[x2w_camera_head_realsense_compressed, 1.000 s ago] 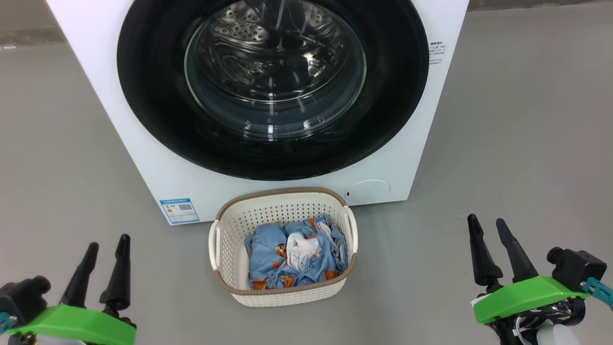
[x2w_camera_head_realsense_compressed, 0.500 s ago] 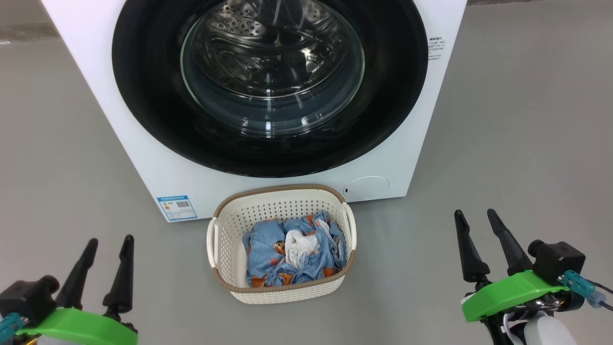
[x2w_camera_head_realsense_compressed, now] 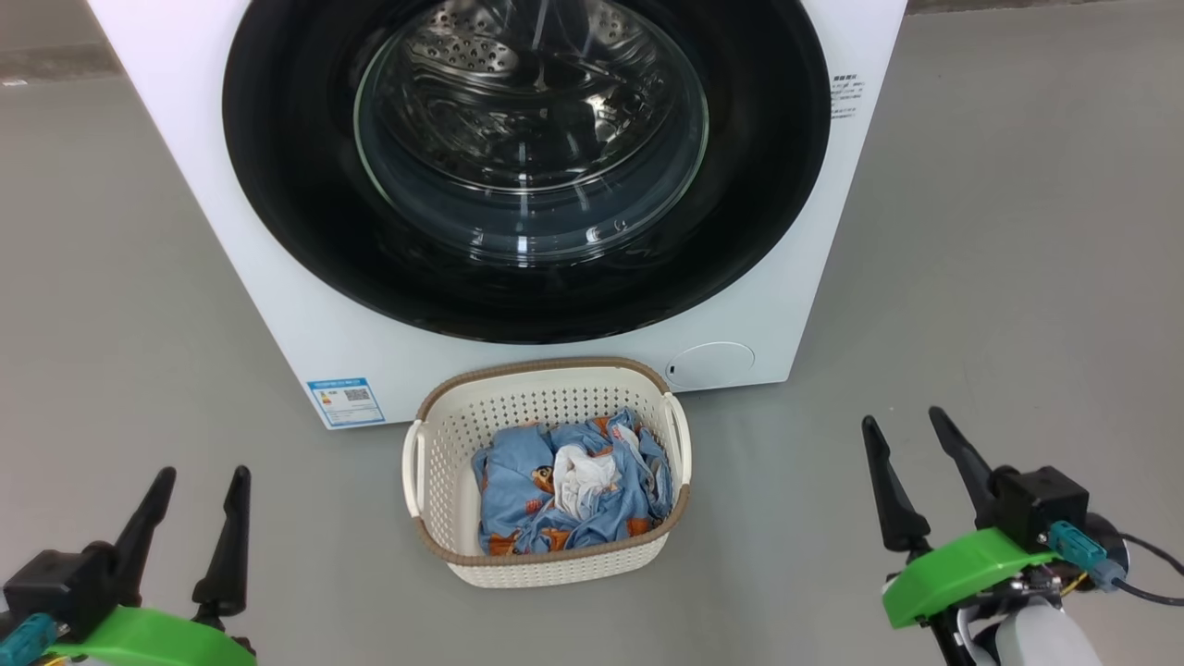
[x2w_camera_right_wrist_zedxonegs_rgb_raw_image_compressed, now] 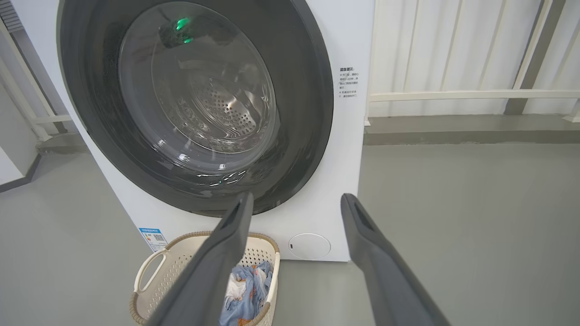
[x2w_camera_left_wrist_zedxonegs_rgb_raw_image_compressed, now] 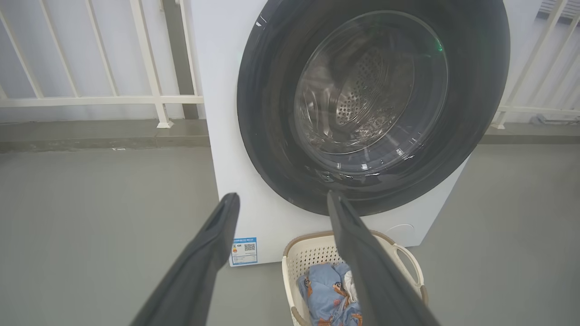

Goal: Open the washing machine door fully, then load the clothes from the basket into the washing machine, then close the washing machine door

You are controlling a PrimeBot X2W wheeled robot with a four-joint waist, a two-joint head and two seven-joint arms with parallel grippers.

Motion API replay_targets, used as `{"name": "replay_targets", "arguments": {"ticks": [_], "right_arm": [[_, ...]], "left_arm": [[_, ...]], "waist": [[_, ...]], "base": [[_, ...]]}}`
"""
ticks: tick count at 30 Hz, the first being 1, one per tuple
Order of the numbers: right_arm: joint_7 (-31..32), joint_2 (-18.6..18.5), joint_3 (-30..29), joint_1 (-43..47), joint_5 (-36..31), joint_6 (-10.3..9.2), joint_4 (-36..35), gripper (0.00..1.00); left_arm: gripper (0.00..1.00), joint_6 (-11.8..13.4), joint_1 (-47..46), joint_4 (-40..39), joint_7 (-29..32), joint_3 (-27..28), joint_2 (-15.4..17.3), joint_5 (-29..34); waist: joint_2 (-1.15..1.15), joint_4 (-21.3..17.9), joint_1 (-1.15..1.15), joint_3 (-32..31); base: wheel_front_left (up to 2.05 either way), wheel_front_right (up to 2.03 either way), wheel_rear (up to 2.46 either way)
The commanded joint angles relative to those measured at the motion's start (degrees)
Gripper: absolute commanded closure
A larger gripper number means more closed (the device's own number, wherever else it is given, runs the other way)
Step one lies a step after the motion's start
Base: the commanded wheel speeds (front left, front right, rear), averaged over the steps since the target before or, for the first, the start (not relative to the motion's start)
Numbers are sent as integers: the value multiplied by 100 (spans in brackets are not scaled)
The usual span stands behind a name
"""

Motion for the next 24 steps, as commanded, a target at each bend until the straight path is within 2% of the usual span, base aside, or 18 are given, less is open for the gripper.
{"name": "replay_targets", "arguments": {"ticks": [1, 5, 24], "right_arm": [[-113, -42, 130, -325, -237, 10, -130, 0], [-167, -46, 128, -365, -480, 10, -170, 0], [-167, -46, 113, -330, -412, 10, -223, 0]], "left_arm": [[0, -14, -193, -101, -94, 184, 261, 205], [0, -14, -209, -102, -149, 186, 290, 391], [0, -14, -186, 14, -149, 316, 212, 348]], "waist": [[0, 2, 0, -3], [0, 1, 0, -16], [0, -27, 0, -68]], "base": [[0, 0, 0], [0, 0, 0], [0, 0, 0]]}}
